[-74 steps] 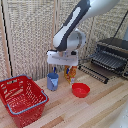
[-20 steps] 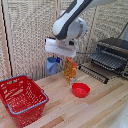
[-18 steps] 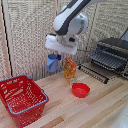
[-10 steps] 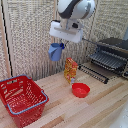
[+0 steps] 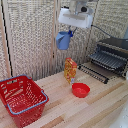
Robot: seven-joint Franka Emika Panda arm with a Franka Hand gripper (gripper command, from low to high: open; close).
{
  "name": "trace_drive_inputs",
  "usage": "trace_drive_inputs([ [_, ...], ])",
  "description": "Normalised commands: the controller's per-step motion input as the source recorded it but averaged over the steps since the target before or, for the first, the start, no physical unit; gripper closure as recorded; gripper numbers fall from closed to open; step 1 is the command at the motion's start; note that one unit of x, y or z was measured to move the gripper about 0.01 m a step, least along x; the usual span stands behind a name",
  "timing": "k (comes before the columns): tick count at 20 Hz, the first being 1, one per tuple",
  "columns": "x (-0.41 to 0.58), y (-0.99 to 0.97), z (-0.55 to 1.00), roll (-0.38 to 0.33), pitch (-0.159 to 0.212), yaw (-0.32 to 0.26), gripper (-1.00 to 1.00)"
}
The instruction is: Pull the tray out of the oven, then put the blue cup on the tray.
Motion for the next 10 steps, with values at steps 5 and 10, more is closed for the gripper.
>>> trace_drive_inputs([
  [5,-0.015,-0.97,0.36,0.058,0.042,-0.043,1.0],
  [10,-0.078,-1.0,0.27,0.052,0.062,-0.039,1.0],
])
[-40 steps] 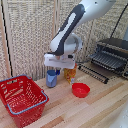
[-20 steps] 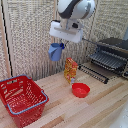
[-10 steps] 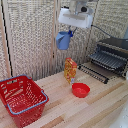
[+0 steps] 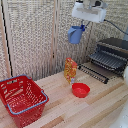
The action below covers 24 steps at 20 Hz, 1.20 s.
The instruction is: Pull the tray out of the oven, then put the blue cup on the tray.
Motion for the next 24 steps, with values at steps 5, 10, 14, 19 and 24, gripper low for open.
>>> trace_drive_inputs([
  [5,-0.083,-0.99,0.17,0.039,0.057,-0.05,1.0],
  [10,-0.041,-1.0,0.12,0.013,0.035,-0.049,1.0],
  [14,0.0,-1.0,0.03,0.0,0.001,-0.069,1.0],
  [19,0.0,-0.88,0.05,-0.053,0.0,-0.06,1.0],
  [24,0.013,-0.6,0.01,-0.137,0.036,-0.016,1.0],
])
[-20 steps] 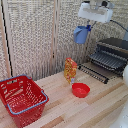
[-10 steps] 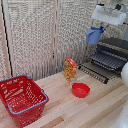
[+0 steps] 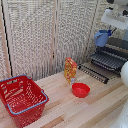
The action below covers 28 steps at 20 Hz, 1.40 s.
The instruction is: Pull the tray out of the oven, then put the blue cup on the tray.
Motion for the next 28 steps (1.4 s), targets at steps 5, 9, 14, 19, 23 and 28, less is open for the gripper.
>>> trace_drive_inputs([
  [5,0.034,-0.29,-0.07,-0.127,0.171,-0.001,1.0],
  [9,0.111,-0.21,-0.11,-0.099,0.235,0.0,1.0],
  [14,0.198,-0.28,-0.13,-0.049,0.12,0.004,1.0],
  [19,0.297,-0.35,-0.13,-0.001,0.009,0.036,1.0],
  [23,0.147,-0.22,-0.05,-0.003,0.026,0.013,1.0],
  [28,0.071,-0.08,0.01,-0.028,0.083,0.018,-1.0],
])
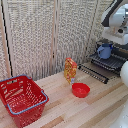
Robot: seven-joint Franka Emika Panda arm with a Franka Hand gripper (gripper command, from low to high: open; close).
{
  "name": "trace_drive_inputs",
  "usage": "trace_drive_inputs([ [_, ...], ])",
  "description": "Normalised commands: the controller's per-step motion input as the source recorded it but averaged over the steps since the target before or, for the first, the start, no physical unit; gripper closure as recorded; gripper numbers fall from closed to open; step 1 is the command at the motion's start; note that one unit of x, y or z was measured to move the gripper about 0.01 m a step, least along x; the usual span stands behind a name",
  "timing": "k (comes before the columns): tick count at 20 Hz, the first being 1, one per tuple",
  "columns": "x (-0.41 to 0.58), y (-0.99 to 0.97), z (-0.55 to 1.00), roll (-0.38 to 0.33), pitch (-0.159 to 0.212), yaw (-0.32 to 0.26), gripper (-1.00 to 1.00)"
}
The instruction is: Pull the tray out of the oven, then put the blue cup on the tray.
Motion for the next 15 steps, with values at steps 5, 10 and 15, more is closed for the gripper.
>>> trace_drive_inputs([
  [5,0.037,-0.02,0.08,-0.042,0.078,0.01,-1.0],
  [10,0.01,-0.04,0.34,-0.05,0.035,-0.013,-1.0],
  [15,0.021,-0.07,0.81,0.018,0.005,-0.117,-1.0],
])
